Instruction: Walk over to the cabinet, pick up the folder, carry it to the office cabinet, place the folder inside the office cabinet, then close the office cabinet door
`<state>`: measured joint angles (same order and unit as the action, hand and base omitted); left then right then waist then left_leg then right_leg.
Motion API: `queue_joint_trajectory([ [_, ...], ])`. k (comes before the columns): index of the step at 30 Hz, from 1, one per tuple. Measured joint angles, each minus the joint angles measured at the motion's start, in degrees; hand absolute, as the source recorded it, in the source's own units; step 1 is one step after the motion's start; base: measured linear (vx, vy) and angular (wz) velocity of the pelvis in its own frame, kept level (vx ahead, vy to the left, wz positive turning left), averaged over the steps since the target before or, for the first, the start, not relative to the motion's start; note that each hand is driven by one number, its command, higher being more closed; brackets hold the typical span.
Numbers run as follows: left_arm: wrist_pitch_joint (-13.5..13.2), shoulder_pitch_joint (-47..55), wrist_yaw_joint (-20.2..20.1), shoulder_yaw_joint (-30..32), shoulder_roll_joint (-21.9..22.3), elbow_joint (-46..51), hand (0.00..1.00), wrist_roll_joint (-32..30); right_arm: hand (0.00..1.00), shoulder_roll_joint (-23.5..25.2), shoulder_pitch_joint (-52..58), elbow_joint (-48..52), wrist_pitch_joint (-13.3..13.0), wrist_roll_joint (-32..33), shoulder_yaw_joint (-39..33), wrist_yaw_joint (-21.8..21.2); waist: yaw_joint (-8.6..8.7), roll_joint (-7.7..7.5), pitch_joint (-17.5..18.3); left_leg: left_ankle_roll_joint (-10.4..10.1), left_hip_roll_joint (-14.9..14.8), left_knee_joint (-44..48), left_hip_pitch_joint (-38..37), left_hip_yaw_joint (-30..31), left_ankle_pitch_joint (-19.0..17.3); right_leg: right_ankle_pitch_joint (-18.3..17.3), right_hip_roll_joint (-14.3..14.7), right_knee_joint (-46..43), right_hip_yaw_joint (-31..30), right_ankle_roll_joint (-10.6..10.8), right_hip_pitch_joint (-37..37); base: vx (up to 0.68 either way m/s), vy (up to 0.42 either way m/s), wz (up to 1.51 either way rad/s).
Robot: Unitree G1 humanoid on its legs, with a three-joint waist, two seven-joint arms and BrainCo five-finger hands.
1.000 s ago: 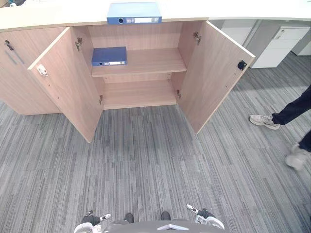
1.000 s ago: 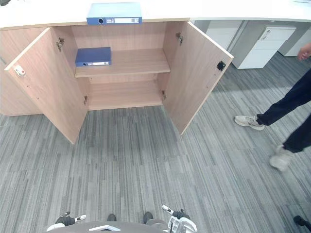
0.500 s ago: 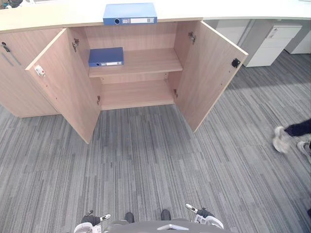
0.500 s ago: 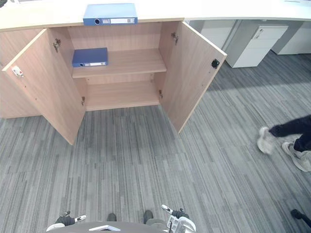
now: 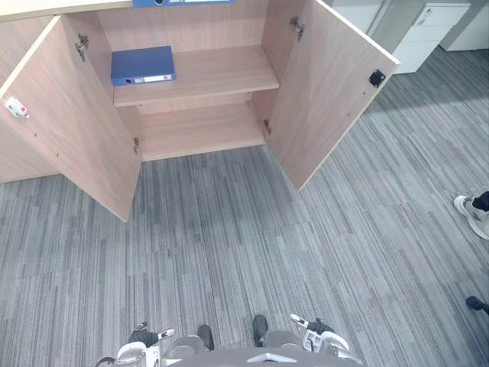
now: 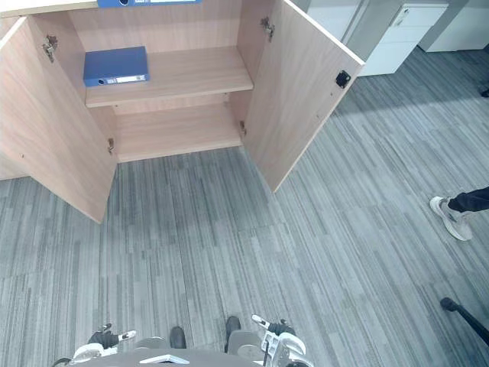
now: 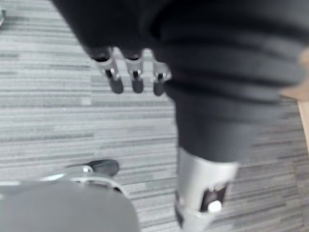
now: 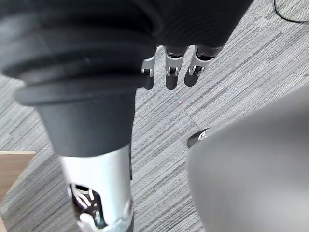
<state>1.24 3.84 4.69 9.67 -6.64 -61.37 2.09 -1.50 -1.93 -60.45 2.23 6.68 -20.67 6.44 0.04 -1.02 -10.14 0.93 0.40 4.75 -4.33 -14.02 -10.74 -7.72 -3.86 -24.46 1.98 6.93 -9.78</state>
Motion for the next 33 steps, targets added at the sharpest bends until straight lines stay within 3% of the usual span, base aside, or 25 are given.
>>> queue_joint_trajectory([
  [1, 0.0, -0.3, 0.0, -0.4, 0.0, 0.0, 0.00, 0.0, 0.00, -0.1, -0.2, 0.7, -0.2, 0.1, 0.0, 0.0, 0.28, 0.39, -0.8, 1.3, 0.2, -0.3, -1.7, 0.7, -0.9, -0.1, -1.1, -9.5, 2.5, -0.3, -3.7, 0.19, 0.103, 0.15],
  [2, 0.0, -0.9, 0.0, -0.8, 0.1, 0.0, 0.00, 0.1, 0.00, -0.3, -0.5, 1.1, -0.7, 0.1, 0.2, 0.0, 0.84, 0.62, -1.6, 1.9, 0.6, -0.7, -3.4, 1.5, -1.6, -3.2, -2.1, -14.8, 4.8, -1.4, -5.9, 0.22, 0.095, 0.23],
  [4, 0.0, -1.0, 0.1, -0.8, 0.2, -0.1, 0.00, 0.1, 0.00, -0.3, -0.8, 1.3, -1.0, 0.2, 0.7, -0.1, 1.13, 0.62, -1.7, 1.6, 0.3, -2.0, -5.5, 3.3, -2.1, -6.9, -1.7, -14.9, 7.6, -2.4, -8.3, 0.27, 0.051, 0.45],
  [6, 0.0, -2.3, 0.1, -0.8, 0.5, -0.1, 0.00, 0.1, 0.00, -0.5, -1.7, 1.4, -1.1, 0.3, 1.2, -0.1, 1.83, 0.99, -2.1, 1.4, -0.5, -3.2, -6.9, 5.1, -2.5, -7.2, -0.9, -10.9, 9.8, -3.3, -11.1, 0.31, -0.017, 0.58],
  [8, -0.1, -2.4, 0.1, -0.8, 0.7, -0.1, 0.00, 0.0, 0.00, -1.1, -2.1, 1.9, -1.3, 0.2, 1.7, 0.0, 2.81, 1.52, -2.5, -0.7, -1.8, -4.0, -9.0, 7.1, -3.7, -2.6, 1.6, -1.5, 10.3, -5.1, -12.5, 0.33, -0.082, 0.66],
  [10, -0.1, -1.6, 0.1, -0.6, 1.0, -0.3, 0.00, 0.1, 0.00, -1.2, -1.1, 1.8, -1.3, 0.2, 1.6, 0.0, 2.90, 0.89, -2.1, -3.0, -1.8, -3.9, -11.0, 8.1, -5.1, 2.0, 1.9, 1.6, 9.9, -7.6, -11.9, 0.50, -0.156, 0.55],
  [11, -0.3, -1.4, 0.2, 1.3, 2.5, -0.2, 0.00, 0.0, 0.00, -1.7, -1.0, 2.1, -1.3, 0.1, 1.0, 0.0, 2.96, 2.07, -1.8, -4.6, -3.5, -1.3, -11.7, 7.8, -6.0, 3.3, 2.6, -0.1, 10.7, -8.5, -11.1, 0.49, -0.184, 0.43],
  [12, -0.4, -1.4, 0.1, 1.8, 2.8, -0.1, 0.00, 0.0, 0.00, -1.7, -0.9, 2.3, -1.3, 0.1, 1.0, 0.0, 2.80, 2.39, -1.6, -5.0, -3.9, 2.1, -10.0, 7.4, -6.0, 2.3, 2.7, 0.3, 10.9, -8.9, -10.6, 0.58, -0.248, 0.37],
  [13, -0.5, -1.8, 0.1, 3.6, 3.6, 0.3, 0.00, 0.1, 0.00, -1.4, -0.8, 3.2, -1.1, 0.2, 1.3, 0.0, 2.80, 2.70, -2.0, -5.3, -4.9, 13.6, -4.8, 5.9, -6.1, 1.1, 2.7, 1.4, 11.3, -9.1, -9.1, 0.49, -0.213, 0.24],
  [14, -0.4, -2.0, 0.1, 6.1, 5.1, 1.3, 0.00, 0.1, 0.00, -1.3, -0.6, 4.5, -1.1, 0.2, 1.7, 0.0, 2.73, 3.72, -2.5, -5.7, -7.8, 29.5, 1.8, 4.6, -5.3, 0.6, 3.7, 3.5, 11.4, -9.6, -5.8, 0.50, -0.206, 0.14],
  [16, -0.5, -2.1, 0.1, 8.3, 6.3, 3.4, 0.00, 0.4, 0.00, -1.2, -0.3, 5.2, -0.8, 0.3, 2.5, 0.1, 1.70, 4.33, -3.3, -5.5, -12.3, 45.2, 7.0, 2.5, -5.5, -0.6, 5.6, 5.5, 11.2, -11.0, 0.1, 0.49, -0.160, -0.12],
  [17, -0.5, -2.1, 0.1, 8.3, 6.7, 4.6, 0.00, 0.9, 0.00, -0.7, -0.3, 5.6, -0.8, 0.5, 2.8, 0.2, 1.28, 3.69, -3.9, -5.1, -14.2, 50.0, 9.2, 1.1, -6.1, -1.6, 6.0, 6.4, 10.6, -11.7, 4.0, 0.44, -0.135, -0.18],
  [19, -1.0, -2.2, 0.1, 8.5, 7.0, 6.2, 0.00, 1.3, 0.00, 0.0, -0.2, 5.9, -0.8, 0.9, 2.8, 0.3, 0.29, 2.74, -3.8, -4.8, -15.7, 51.5, 12.4, -0.6, -6.6, -2.5, 6.0, 7.8, 9.5, -11.6, 7.6, 0.41, -0.093, -0.28],
  [22, -1.4, -3.0, 0.1, 9.3, 7.2, 6.9, 0.00, 1.2, 0.00, 0.7, -0.2, 6.7, -0.7, 0.9, 3.6, 0.3, -0.43, 2.28, -3.8, -4.1, -16.2, 45.6, 20.0, -3.3, -7.0, -3.6, 5.5, 11.5, 7.8, -10.5, 11.8, 0.33, 0.006, -0.34],
  [24, -1.3, -3.8, 0.1, 9.3, 7.4, 6.8, 0.00, 1.1, 0.00, 1.3, 0.3, 7.3, -0.8, 0.9, 2.7, 0.4, -0.68, 2.00, -4.0, -4.3, -13.5, 32.6, 21.7, -4.6, -6.2, -4.4, 3.6, 13.2, 7.4, -9.2, 15.4, 0.36, 0.144, -0.16],
  [25, -1.4, -3.8, 0.1, 9.2, 7.4, 6.7, 0.00, 1.1, 0.00, 1.3, 0.8, 7.5, -0.8, 0.9, 2.2, 0.4, -0.76, 1.98, -3.9, -4.2, -12.5, 28.3, 21.6, -4.4, -5.0, -4.8, 3.1, 13.5, 7.2, -8.5, 16.2, 0.33, 0.166, -0.21],
  [26, -1.3, -3.5, 0.1, 8.7, 7.7, 6.5, 0.00, 1.1, 0.00, 1.1, 1.4, 7.5, -0.8, 0.9, 2.0, 0.4, -1.09, 2.51, -3.0, -3.2, -10.8, 20.5, 21.3, -2.9, -0.1, -5.8, 2.8, 13.9, 6.3, -6.8, 17.1, 0.26, 0.157, -0.30],
  [27, -1.3, -3.3, 0.0, 8.7, 7.8, 6.4, 0.00, 1.2, 0.00, 1.2, 1.6, 7.5, -0.7, 0.9, 2.1, 0.4, -1.57, 2.48, -2.7, -2.1, -10.4, 20.0, 21.0, -2.3, 4.5, -6.7, 2.4, 13.9, 5.6, -5.8, 17.6, 0.27, 0.200, -0.40],
  [29, -1.3, -3.4, 0.0, 8.6, 6.9, 5.9, 0.00, 1.1, 0.00, 2.9, 2.1, 7.1, -0.8, 0.9, 2.0, 0.3, -1.35, -0.24, -0.8, -0.5, -7.7, 20.1, 19.8, -4.7, 2.4, -7.6, -1.1, 12.5, 4.3, -4.5, 17.3, 0.44, 0.294, -0.31],
  [31, -1.3, -3.4, -0.1, 8.5, 5.9, 4.5, 0.00, 1.1, 0.00, 3.4, 1.8, 6.0, -0.8, 0.8, 1.9, 0.2, -2.48, -1.26, -0.5, 0.1, -7.4, 19.9, 16.7, -7.7, 0.2, -7.5, -2.7, 5.0, 2.6, -4.4, 14.8, 0.39, 0.235, -0.59],
  [33, -1.1, -3.4, -0.1, 7.9, 5.5, 3.6, 0.00, 1.0, 0.00, 3.3, 1.4, 5.5, -0.8, 0.7, 1.9, 0.1, -2.47, -1.47, -0.3, 1.2, -6.4, 17.1, 11.6, -9.6, -0.7, -5.2, -4.4, -8.5, 1.9, -2.2, 10.1, 0.31, 0.190, -0.48],
])
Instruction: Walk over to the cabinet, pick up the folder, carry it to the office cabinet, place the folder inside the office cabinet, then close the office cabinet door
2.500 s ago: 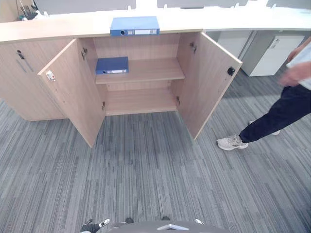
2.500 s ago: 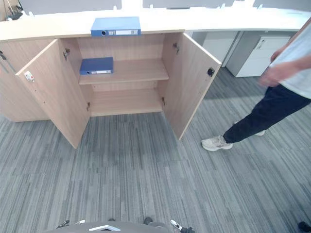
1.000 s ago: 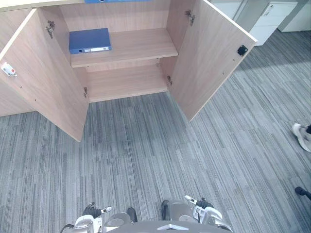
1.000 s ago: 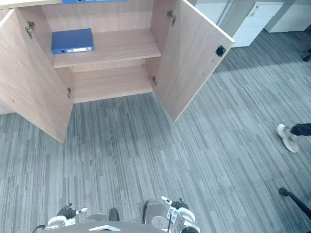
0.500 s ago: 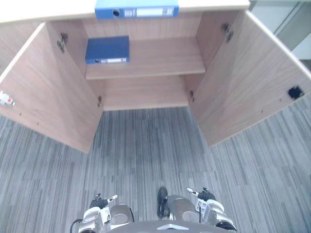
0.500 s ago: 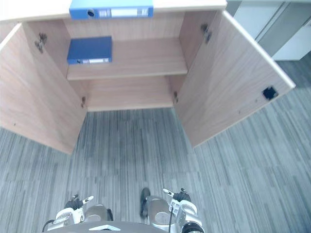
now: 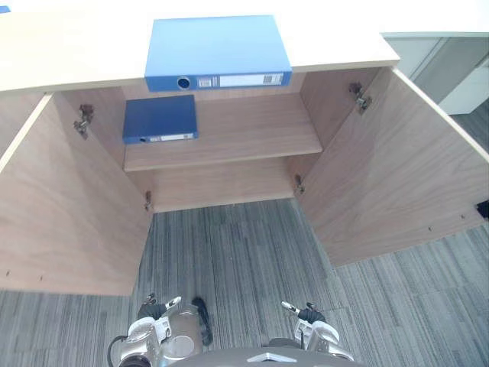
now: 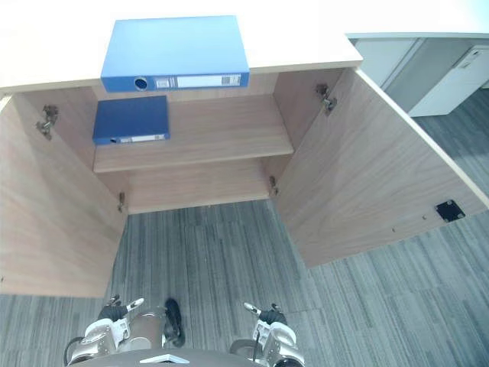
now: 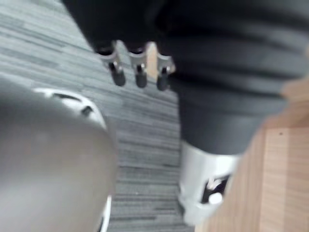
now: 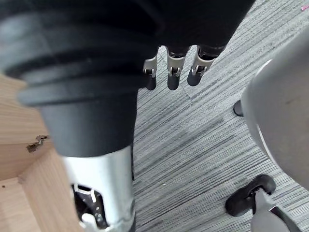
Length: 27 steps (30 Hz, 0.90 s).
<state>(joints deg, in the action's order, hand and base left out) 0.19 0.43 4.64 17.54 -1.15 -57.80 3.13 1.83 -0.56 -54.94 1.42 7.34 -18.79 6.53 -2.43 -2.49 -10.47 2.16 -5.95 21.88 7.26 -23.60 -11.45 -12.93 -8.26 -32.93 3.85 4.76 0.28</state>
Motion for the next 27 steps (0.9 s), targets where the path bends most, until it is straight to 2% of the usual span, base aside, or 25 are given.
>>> queue_joint_trajectory([
  [1, 0.1, 0.2, 0.0, -0.9, -0.1, -0.4, 0.00, 0.0, 0.00, -0.1, -0.2, 0.1, -0.1, -0.1, 0.2, -0.1, 0.83, 0.35, 0.0, 0.3, 0.6, -2.0, -2.8, 0.0, -0.5, -0.4, -0.9, -8.4, 0.1, 0.8, -3.4, 0.29, 0.119, -0.07],
  [2, 0.2, 0.2, 0.0, -1.5, -0.1, -0.9, 0.00, 0.0, 0.00, -0.1, -0.5, 0.3, -0.2, -0.2, 0.5, -0.1, 1.60, 0.73, 0.1, 0.1, 0.7, -3.5, -4.9, 0.2, -1.0, -1.6, -0.9, -14.2, 0.8, 0.2, -7.0, 0.27, 0.088, 0.02],
  [4, 0.3, 0.2, 0.1, -1.5, -0.4, -1.6, 0.00, 0.0, 0.00, -0.2, -0.7, 0.3, -0.2, -0.5, 0.6, -0.1, 1.66, 0.51, 0.3, 0.0, 0.9, -6.2, -8.4, 0.2, -1.0, -3.8, -0.7, -16.8, 2.4, -0.9, -11.3, 0.26, 0.014, 0.09],
  [6, 0.3, 0.2, 0.1, -1.5, -0.3, -1.7, 0.00, 0.1, 0.00, -0.4, -0.7, 0.5, -0.4, -0.5, 0.6, -0.1, 2.07, 0.56, 0.3, -0.3, 0.9, -8.5, -11.4, 0.6, -0.9, -4.8, 0.0, -12.6, 4.5, -1.7, -14.1, 0.25, -0.050, 0.22],
  [7, 0.3, 0.1, 0.1, -1.5, -0.2, -1.9, 0.00, 0.1, 0.00, -0.5, -0.8, 0.7, -0.6, -0.5, 0.6, -0.1, 2.71, 0.73, 0.4, -0.7, 0.8, -9.7, -12.5, 1.6, -0.8, -4.7, 0.6, -7.0, 5.2, -2.0, -15.5, 0.26, -0.119, 0.42],
  [9, 0.3, -0.1, 0.1, -1.6, 0.1, -2.0, 0.00, 0.1, 0.00, -0.9, -0.8, 0.7, -0.5, -0.5, 0.5, -0.1, 3.22, 0.98, 0.5, -3.0, 0.7, -11.2, -13.9, 3.0, -0.7, -1.3, 1.1, 4.1, 5.9, -2.7, -16.6, 0.35, -0.203, 0.45],
  [10, 0.3, 0.0, 0.2, -1.3, -0.1, -2.0, 0.00, 0.1, 0.00, -0.9, -0.3, 0.3, -0.5, -0.5, 0.5, -0.1, 3.16, 0.32, 0.8, -5.0, 1.3, -11.9, -15.1, 3.7, -1.3, 7.9, 1.1, 11.0, 5.6, -3.5, -15.8, 0.40, -0.260, 0.31],
  [11, 0.4, 0.1, 0.2, -0.7, 1.0, -3.1, 0.00, 0.1, 0.00, -2.2, -0.1, -0.3, -0.4, -0.6, 0.1, -0.1, 2.91, 2.14, 1.1, -6.1, -0.2, -12.9, -16.6, 4.9, -1.3, 8.1, 2.3, 10.0, 6.6, -4.0, -14.3, 0.34, -0.223, 0.30],
  [13, 0.4, 0.4, 0.1, 0.3, 2.4, -3.5, 0.00, 0.1, 0.00, -3.5, 1.0, -0.2, -0.1, -0.6, -0.1, -0.1, 3.09, 4.01, 2.5, -6.5, -1.8, -12.5, -16.8, 5.1, -1.3, 5.2, 3.4, 9.8, 7.8, -4.4, -13.9, 0.30, -0.212, 0.34],
  [14, 0.4, -0.1, 0.1, 1.2, 3.4, -3.4, 0.00, 0.0, 0.00, -4.1, 1.0, -0.1, 0.0, -0.6, -0.1, -0.1, 3.56, 5.29, 1.9, -7.1, -4.1, -6.0, -15.0, 6.1, -1.8, 3.6, 4.0, 10.1, 9.4, -5.1, -11.3, 0.37, -0.310, 0.54],
  [16, 0.4, -0.3, 0.0, 2.2, 3.5, -2.2, 0.00, 0.0, 0.00, -4.3, 1.7, -0.1, 0.1, -0.6, 0.7, -0.1, 3.42, 4.77, 1.4, -7.6, -7.8, 9.4, -8.8, 7.8, -2.3, 2.2, 4.7, 11.1, 10.6, -5.6, -8.0, 0.29, -0.255, 0.36],
  [17, 0.3, -0.1, 0.0, 2.6, 3.7, -0.9, 0.00, 0.0, 0.00, -4.3, 2.1, -0.1, 0.1, -0.5, 0.8, -0.1, 2.89, 4.78, 1.4, -7.4, -10.4, 20.1, -4.8, 8.0, -2.4, 1.4, 5.4, 11.6, 11.3, -6.1, -5.8, 0.22, -0.127, -0.05],
  [18, 0.3, 0.0, 0.0, 2.5, 3.7, 0.0, 0.00, 0.0, 0.00, -4.3, 2.1, -0.2, 0.1, -0.5, 1.3, -0.1, 2.27, 4.66, 1.4, -7.2, -11.7, 25.2, -2.5, 7.6, -2.5, 0.7, 5.9, 12.1, 11.2, -6.4, -4.1, 0.21, -0.097, -0.15],
  [19, 0.3, 0.0, 0.0, 2.6, 4.0, 0.4, 0.00, 0.0, 0.00, -4.3, 2.1, -0.1, 0.1, -0.5, 1.6, -0.1, 2.21, 4.58, 1.4, -7.1, -11.8, 25.3, -1.5, 7.3, -2.6, 0.6, 5.9, 12.5, 11.2, -6.3, -3.4, 0.20, -0.047, -0.21],
  [21, 0.2, -0.2, 0.0, 2.6, 4.3, 0.8, 0.00, 0.1, 0.00, -4.2, 2.1, -0.1, 0.1, -0.4, 1.7, 0.0, 2.17, 4.56, 1.4, -7.1, -11.6, 21.2, 0.1, 5.3, -2.6, 0.6, 5.8, 14.1, 10.9, -6.2, -1.7, 0.18, 0.003, -0.13],
  [23, 0.2, -0.6, 0.0, 2.6, 4.4, 0.9, 0.00, 0.0, 0.00, -4.2, 2.0, 0.0, 0.3, -0.3, 1.5, 0.0, 2.05, 4.50, 1.4, -6.7, -10.2, 10.0, -0.2, 4.6, -2.1, 0.6, 5.5, 14.5, 10.8, -5.8, -0.4, 0.19, 0.081, -0.09],
  [24, 0.2, -0.6, 0.0, 2.5, 4.5, 0.8, 0.00, 0.0, 0.00, -4.2, 2.0, 0.0, 0.4, -0.3, 1.4, 0.0, 1.99, 4.52, 1.4, -6.4, -9.6, 6.4, -0.3, 4.7, -1.0, 0.5, 5.4, 14.4, 10.8, -5.5, -0.2, 0.19, 0.141, -0.02],
  [25, 0.2, -0.7, 0.0, 2.5, 4.7, 0.6, 0.00, 0.0, 0.00, -3.9, 2.0, 0.0, 0.4, -0.3, 0.3, 0.0, 1.95, 4.82, 1.6, -6.0, -8.2, -0.1, -1.4, 4.8, 2.2, 0.1, 5.4, 13.9, 10.5, -4.5, -0.2, 0.19, 0.160, 0.04],
  [26, 0.2, -0.8, 0.0, 2.3, 3.9, 0.5, 0.00, 0.1, 0.00, -2.9, 2.0, 0.0, 0.6, -0.3, 0.0, 0.0, 2.05, 2.71, 2.2, -5.4, -5.8, -2.9, -2.9, 4.5, 3.7, 0.0, 4.2, 14.2, 9.4, -3.3, -0.3, 0.19, 0.163, 0.07],
  [27, 0.2, -0.6, 0.0, 2.2, 3.6, 0.5, 0.00, 0.1, 0.00, -2.4, 2.3, 0.0, 0.6, -0.3, 0.0, 0.0, 2.23, 1.91, 2.6, -5.1, -4.9, -4.7, -3.6, 4.5, 4.2, 0.4, 3.5, 14.8, 9.3, -2.7, -0.2, 0.16, 0.163, 0.12],
])
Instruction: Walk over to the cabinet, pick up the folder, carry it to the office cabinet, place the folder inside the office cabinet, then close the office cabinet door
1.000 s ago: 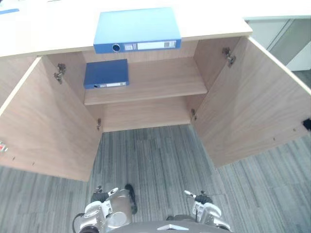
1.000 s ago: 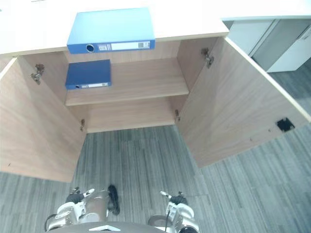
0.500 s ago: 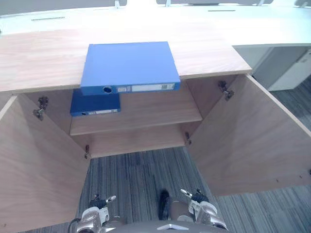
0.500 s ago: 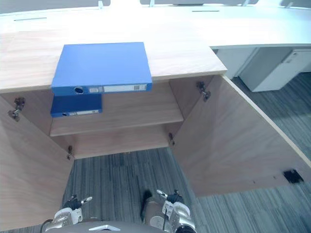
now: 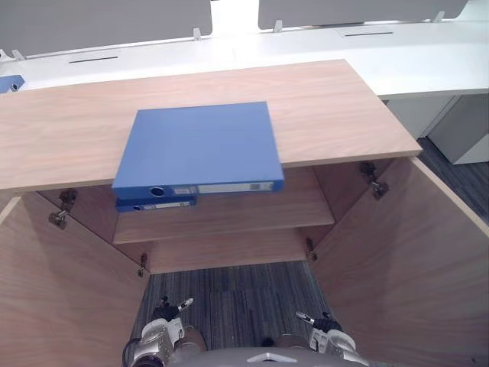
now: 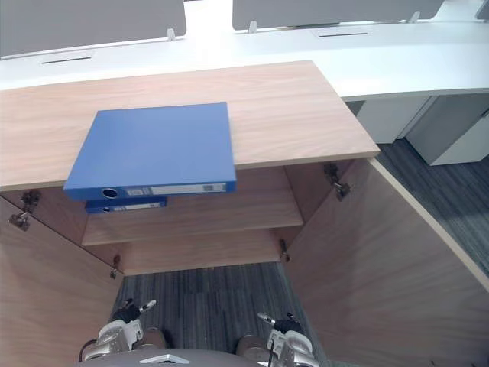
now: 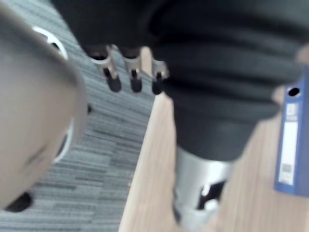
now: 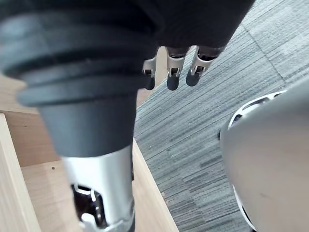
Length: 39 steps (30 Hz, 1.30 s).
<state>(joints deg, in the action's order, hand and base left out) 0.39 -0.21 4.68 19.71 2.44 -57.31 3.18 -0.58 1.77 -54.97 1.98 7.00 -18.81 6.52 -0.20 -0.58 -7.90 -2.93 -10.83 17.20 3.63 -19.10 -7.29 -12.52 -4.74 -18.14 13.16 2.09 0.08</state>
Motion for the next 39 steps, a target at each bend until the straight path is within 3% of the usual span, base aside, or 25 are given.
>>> queue_joint_trajectory([
  [2, 0.0, 0.3, -0.1, -0.2, -0.9, -0.1, 0.00, 0.0, 0.00, 1.1, 0.5, -0.1, 0.0, -0.1, -0.3, 0.0, -0.12, -1.61, 0.7, 0.5, 2.1, -2.9, -2.2, -0.4, 0.5, 0.9, -1.5, 2.8, -0.1, 1.1, 2.3, 0.11, 0.146, 0.08],
  [6, 0.0, 1.4, -0.1, -1.1, -1.4, -0.4, 0.00, -0.1, 0.00, 1.4, 0.9, -0.1, 0.0, -0.6, -0.7, -0.1, -0.12, -1.37, 1.3, 1.0, 4.4, -7.8, -6.1, -1.4, 1.9, 2.8, -2.1, 6.6, -1.2, 1.6, 5.0, 0.02, 0.079, -0.07],
  [14, -0.1, 2.6, 0.0, -6.3, -3.6, -2.5, 0.00, -0.1, 0.00, -0.5, 0.8, -4.5, -0.2, -0.7, -1.7, -0.1, 0.21, -0.51, 1.5, 2.2, 7.9, -21.7, -11.4, 1.1, 9.6, 6.3, -1.7, 12.0, -2.1, 2.1, 6.6, -0.08, 0.029, 0.02],
  [24, -0.5, 3.5, 1.6, -8.7, -4.8, -1.4, 0.00, 0.0, 0.00, -1.2, 0.7, -4.6, -0.3, -0.7, -1.5, 0.0, 0.15, -0.57, 1.5, 2.8, 10.1, -22.1, -11.6, 4.3, 9.9, 7.1, -2.6, 14.3, -4.2, 2.7, 8.0, -0.09, 0.060, 0.06],
  [27, -0.5, 6.5, 3.5, -8.7, -4.8, 7.0, 0.00, 0.0, 0.00, -1.3, 0.5, -4.6, -0.5, -0.7, -0.9, 0.3, 0.21, -0.58, 1.5, 3.1, 10.7, -22.1, -11.4, 5.1, 9.7, 7.1, -2.6, 15.0, -5.2, 2.7, 8.3, 0.01, 0.057, 0.08],
  [28, -0.9, 8.8, 4.9, -8.6, -4.9, 15.5, 0.00, 0.0, 0.00, -1.7, 0.6, -4.4, -0.6, -0.6, 0.4, 0.3, 0.10, -0.54, 1.4, 3.4, 11.0, -22.1, -11.3, 5.3, 9.5, 7.1, -2.8, 15.1, -5.2, 2.7, 8.3, 0.04, 0.044, 0.06],
  [32, -2.6, 12.3, 6.5, -8.4, -6.2, 31.3, 0.00, -0.4, 0.00, -1.7, 1.0, -4.1, -1.1, -0.6, 0.6, 0.4, -0.26, -0.54, 1.5, 3.9, 11.4, -22.1, -11.1, 5.6, 9.1, 7.0, -3.1, 15.3, -5.2, 2.7, 8.4, 0.06, 0.030, 0.04],
  [39, -5.0, 14.7, 8.5, -8.4, -6.3, 49.0, 0.00, -2.3, 0.00, -1.5, 2.6, -1.7, -1.1, -0.7, 1.1, 0.4, -1.42, -0.52, 1.4, 4.2, 11.5, -21.8, -12.4, 6.6, 8.8, 7.1, -2.9, 16.5, -4.5, 3.1, 11.0, 0.11, -0.011, 0.07],
])
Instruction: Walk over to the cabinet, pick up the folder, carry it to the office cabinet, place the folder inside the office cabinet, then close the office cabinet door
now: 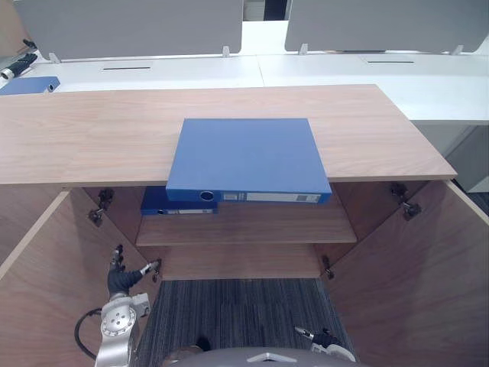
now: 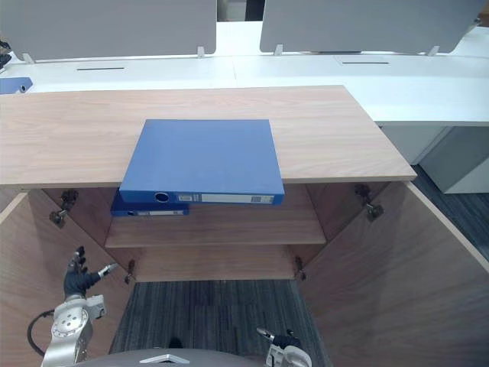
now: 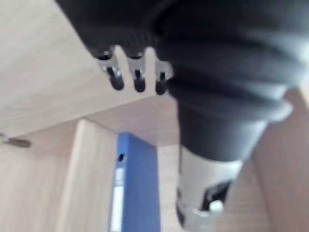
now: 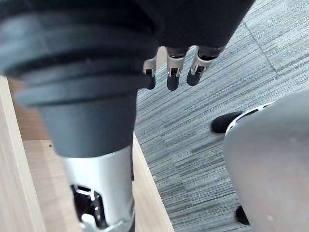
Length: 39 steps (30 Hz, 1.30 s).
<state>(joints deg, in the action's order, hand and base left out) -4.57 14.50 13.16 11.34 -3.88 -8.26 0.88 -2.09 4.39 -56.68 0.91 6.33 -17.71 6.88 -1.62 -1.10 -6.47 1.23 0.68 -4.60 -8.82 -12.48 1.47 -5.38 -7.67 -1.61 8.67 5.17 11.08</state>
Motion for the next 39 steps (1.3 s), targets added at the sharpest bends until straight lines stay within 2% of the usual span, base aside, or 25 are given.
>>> queue_joint_trajectory([
  [6, -1.7, 1.0, 2.0, -1.0, 0.7, 13.8, 0.00, -3.9, 0.00, 0.9, 0.6, 1.7, -0.2, 0.0, 1.8, -0.1, -0.27, 0.02, 0.2, -0.5, -0.6, 0.0, -0.5, 0.3, -0.3, -0.2, 0.4, 0.1, -0.3, -0.3, 0.9, 0.03, -0.028, 0.00],
  [11, -4.2, 1.6, 2.9, -4.0, 0.5, 23.8, 0.00, -6.7, 0.00, 1.2, 1.5, 1.7, -0.7, 0.0, 1.9, -0.1, -0.34, -0.04, 0.4, -1.3, -1.0, -0.3, -0.4, 0.3, -1.1, -0.6, 0.6, -1.2, -1.7, -0.6, 0.4, -0.06, -0.018, -0.03],
  [19, -5.3, 2.4, 3.7, -6.7, -0.3, 29.9, 0.00, -8.8, 0.00, 0.4, 1.5, -0.5, -1.0, 0.0, 1.9, -0.1, 0.00, -0.10, 2.4, -0.7, -1.1, -0.3, -0.2, 0.4, -0.1, -0.9, 0.8, -2.0, -2.0, -0.5, -0.9, -0.03, -0.006, -0.01],
  [24, -5.8, 2.3, 3.6, -10.3, -3.8, 32.4, 0.00, -11.3, 0.00, 0.0, 1.3, -1.8, -1.2, 0.0, 2.0, -0.1, 0.32, -0.13, 3.5, -0.7, -1.1, -0.3, -0.3, 0.4, 0.0, -0.9, 1.0, -2.0, -2.2, -0.5, -0.9, 0.00, 0.000, 0.00],
  [27, -6.1, 0.8, 3.2, -12.5, -7.6, 32.5, 0.00, -14.5, 0.00, -1.2, 0.9, -2.9, -1.2, 0.0, 3.2, -0.2, 0.52, 0.05, 3.7, -0.7, -1.1, -0.3, -0.5, 0.1, 0.0, -0.8, 1.0, -2.0, -2.7, -0.5, -0.9, -0.03, -0.007, -0.06],
  [29, -6.1, -0.3, 2.8, -14.0, -11.1, 32.5, 0.00, -19.8, 0.00, -1.7, 0.9, -3.0, -1.2, 0.0, 3.8, -0.2, 1.31, 0.08, 3.8, -0.7, -1.1, -0.3, -0.6, -0.1, 0.0, -0.7, 1.1, -2.0, -3.0, -0.5, -0.9, -0.03, -0.005, -0.06],
  [32, -6.1, -2.4, 2.9, -16.0, -13.0, 32.5, 0.00, -26.4, 0.00, -2.7, 1.0, -4.1, -1.2, -0.1, 4.1, -0.1, 1.85, 0.09, 3.8, -0.6, -1.0, -0.3, -0.7, -0.2, 0.1, -0.6, 1.0, -1.9, -3.2, -0.5, -0.9, -0.01, -0.001, -0.01],
  [35, -6.1, -3.9, 3.3, -17.5, -15.4, 32.3, 0.00, -31.4, 0.00, -3.2, 1.7, -5.0, -1.1, -0.5, 4.1, -0.1, 2.28, 0.18, 3.7, -0.5, -0.9, -0.3, -1.5, -0.1, 0.1, -0.7, 1.1, -1.4, -3.1, -0.8, 0.0, 0.00, 0.000, 0.00],
  [39, -6.1, -5.8, 3.7, -19.7, -17.5, 32.2, 0.00, -35.0, 0.00, -3.5, 2.1, -5.0, -1.0, -1.7, 4.5, -0.1, 2.82, 0.33, 3.7, -0.5, -0.9, -0.4, -1.8, 0.0, 0.1, -1.0, 1.1, -0.9, -3.0, -1.2, 0.4, 0.00, 0.000, 0.00],
])
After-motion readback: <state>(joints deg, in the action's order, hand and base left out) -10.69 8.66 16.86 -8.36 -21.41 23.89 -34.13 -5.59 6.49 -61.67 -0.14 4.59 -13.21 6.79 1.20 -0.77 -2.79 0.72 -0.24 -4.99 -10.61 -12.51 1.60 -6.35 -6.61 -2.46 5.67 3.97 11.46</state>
